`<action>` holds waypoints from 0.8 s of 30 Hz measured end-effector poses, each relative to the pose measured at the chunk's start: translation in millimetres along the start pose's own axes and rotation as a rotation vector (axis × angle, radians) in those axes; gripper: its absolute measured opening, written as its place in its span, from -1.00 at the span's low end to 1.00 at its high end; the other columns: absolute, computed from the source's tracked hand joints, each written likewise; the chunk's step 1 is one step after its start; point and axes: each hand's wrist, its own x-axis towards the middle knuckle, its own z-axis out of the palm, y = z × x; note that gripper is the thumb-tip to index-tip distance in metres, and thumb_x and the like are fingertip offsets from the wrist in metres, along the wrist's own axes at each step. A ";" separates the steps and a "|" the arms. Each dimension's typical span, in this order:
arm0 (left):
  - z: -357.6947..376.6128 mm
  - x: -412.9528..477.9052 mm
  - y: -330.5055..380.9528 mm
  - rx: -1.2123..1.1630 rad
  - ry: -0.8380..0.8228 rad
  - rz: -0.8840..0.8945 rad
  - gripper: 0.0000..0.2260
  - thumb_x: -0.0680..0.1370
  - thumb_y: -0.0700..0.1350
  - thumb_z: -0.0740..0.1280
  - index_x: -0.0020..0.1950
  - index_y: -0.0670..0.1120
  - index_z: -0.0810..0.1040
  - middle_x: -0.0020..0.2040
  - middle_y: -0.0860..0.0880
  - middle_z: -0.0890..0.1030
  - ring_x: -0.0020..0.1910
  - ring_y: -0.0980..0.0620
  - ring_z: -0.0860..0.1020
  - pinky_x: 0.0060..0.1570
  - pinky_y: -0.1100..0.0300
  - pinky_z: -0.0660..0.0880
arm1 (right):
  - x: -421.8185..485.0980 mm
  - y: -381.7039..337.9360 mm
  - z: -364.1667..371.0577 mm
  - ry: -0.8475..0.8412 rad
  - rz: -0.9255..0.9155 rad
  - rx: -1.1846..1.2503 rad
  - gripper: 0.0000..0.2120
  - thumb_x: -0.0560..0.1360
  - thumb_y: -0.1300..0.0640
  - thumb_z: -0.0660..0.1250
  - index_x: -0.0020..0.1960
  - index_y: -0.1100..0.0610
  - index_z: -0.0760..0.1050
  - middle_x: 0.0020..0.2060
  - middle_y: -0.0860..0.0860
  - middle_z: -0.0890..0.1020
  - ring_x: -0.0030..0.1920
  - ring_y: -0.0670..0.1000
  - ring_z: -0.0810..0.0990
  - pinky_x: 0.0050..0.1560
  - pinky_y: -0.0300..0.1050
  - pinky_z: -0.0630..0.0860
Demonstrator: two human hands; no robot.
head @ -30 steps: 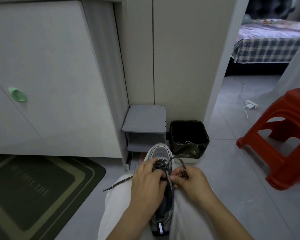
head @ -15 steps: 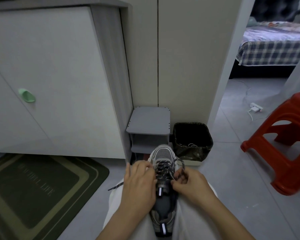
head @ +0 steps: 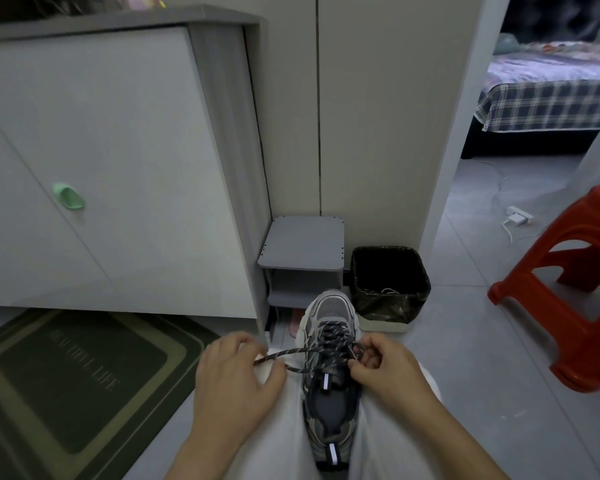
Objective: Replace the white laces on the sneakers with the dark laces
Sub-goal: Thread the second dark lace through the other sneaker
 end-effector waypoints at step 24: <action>29.0 1.1 32.4 -0.114 -0.129 0.337 -0.77 0.46 0.16 0.22 -0.20 0.08 0.58 -0.01 0.14 0.55 -0.05 0.09 0.53 -0.06 0.15 0.46 | -6.1 4.5 2.8 0.018 -0.100 -0.004 -0.77 0.36 0.19 0.44 -0.10 -0.09 0.51 -0.32 -0.02 0.54 -0.32 -0.13 0.48 -0.30 -0.35 0.39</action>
